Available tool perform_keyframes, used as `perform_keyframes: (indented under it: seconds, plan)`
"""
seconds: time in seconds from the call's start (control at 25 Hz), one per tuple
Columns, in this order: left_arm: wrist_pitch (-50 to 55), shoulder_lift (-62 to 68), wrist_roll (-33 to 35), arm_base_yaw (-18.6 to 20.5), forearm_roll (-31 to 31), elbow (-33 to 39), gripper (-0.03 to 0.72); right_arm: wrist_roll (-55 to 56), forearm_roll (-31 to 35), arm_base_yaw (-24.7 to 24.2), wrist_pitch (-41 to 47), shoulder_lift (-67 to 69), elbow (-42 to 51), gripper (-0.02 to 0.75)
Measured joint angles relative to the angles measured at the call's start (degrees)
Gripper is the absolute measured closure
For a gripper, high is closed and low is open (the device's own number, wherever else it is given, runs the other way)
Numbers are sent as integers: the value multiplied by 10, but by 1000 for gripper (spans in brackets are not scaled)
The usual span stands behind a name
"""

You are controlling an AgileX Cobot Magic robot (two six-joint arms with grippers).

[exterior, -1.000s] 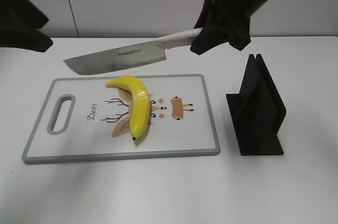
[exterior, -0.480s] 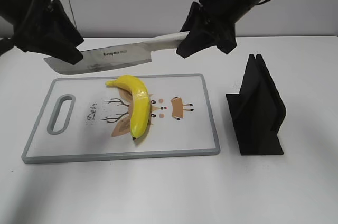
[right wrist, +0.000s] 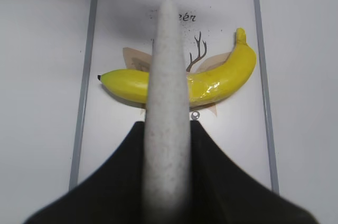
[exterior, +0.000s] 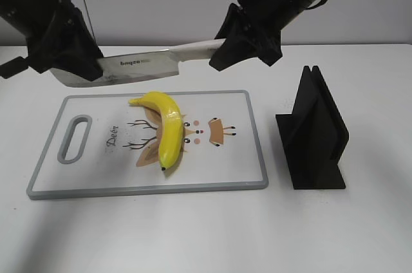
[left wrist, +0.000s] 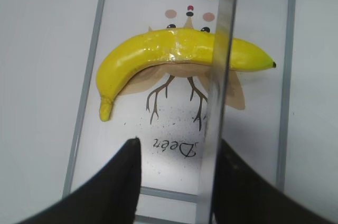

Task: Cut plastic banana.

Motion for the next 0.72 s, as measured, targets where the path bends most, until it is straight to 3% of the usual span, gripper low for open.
perform_keyframes:
  seconds: [0.16, 0.36, 0.56, 0.72]
  plan:
    - [2, 12, 0, 0, 0, -1, 418, 0, 1, 0, -4, 0, 0, 566]
    - [-7, 18, 0, -1, 0, -1, 668, 2, -1, 0, -18, 1, 0, 566]
    - [-25, 19, 6, -9, 0, -1, 703, 7, -25, 0, -26, 1, -1, 566]
    - [-49, 31, 6, -36, 7, -1, 711, 48, -89, 0, -38, 3, -1, 566]
